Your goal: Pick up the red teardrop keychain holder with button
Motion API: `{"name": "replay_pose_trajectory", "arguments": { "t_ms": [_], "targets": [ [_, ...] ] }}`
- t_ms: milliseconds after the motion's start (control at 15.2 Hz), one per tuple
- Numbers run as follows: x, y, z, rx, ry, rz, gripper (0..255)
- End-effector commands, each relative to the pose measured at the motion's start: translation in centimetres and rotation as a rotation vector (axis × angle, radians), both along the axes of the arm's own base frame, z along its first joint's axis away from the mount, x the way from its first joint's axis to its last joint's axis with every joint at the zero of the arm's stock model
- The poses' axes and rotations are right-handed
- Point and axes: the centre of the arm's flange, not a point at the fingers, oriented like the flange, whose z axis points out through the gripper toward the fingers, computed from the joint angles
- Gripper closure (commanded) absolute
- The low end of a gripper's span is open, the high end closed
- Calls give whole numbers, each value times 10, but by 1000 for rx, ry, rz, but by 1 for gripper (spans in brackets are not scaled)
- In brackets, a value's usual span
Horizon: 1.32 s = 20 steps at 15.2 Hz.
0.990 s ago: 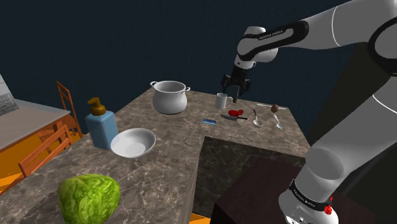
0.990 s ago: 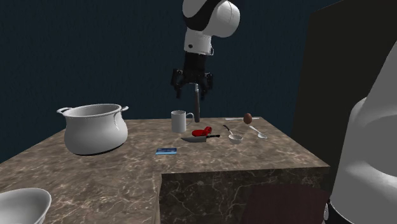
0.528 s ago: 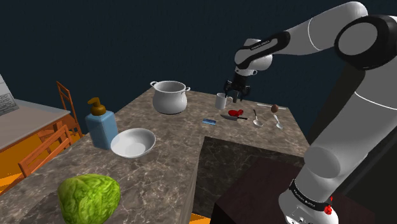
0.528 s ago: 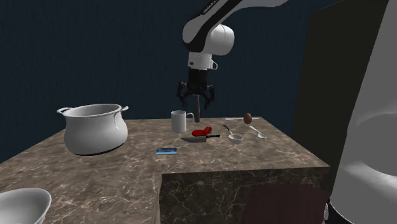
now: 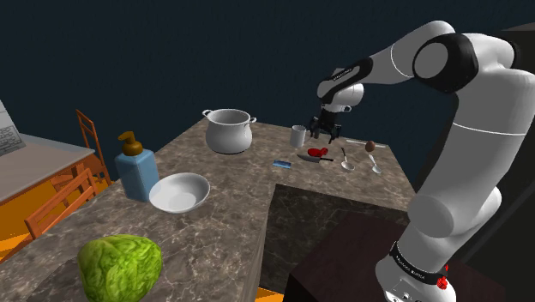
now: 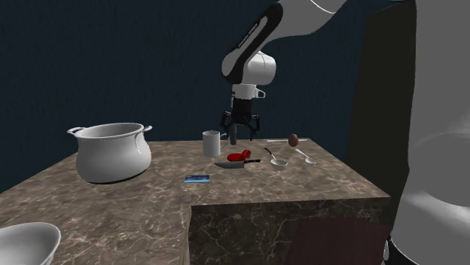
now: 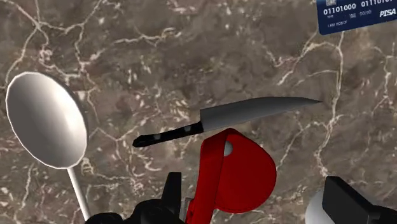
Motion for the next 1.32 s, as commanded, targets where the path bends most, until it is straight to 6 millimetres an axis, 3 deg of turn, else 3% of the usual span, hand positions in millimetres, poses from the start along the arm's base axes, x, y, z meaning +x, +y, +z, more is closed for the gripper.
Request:
{"name": "replay_pose_trajectory", "arguments": {
  "t_ms": [0,132,594,792,858,1254],
  "targets": [
    [0,-20,-18,3,9,-68,0],
    [-3,-40,-33,6,18,-131,0],
    [-3,-40,-70,6,18,-131,0],
    [-3,-40,-73,6,18,-131,0],
    [-3,-40,-73,6,18,-131,255],
    [-3,-40,-73,6,18,-131,255]
  ]
}}
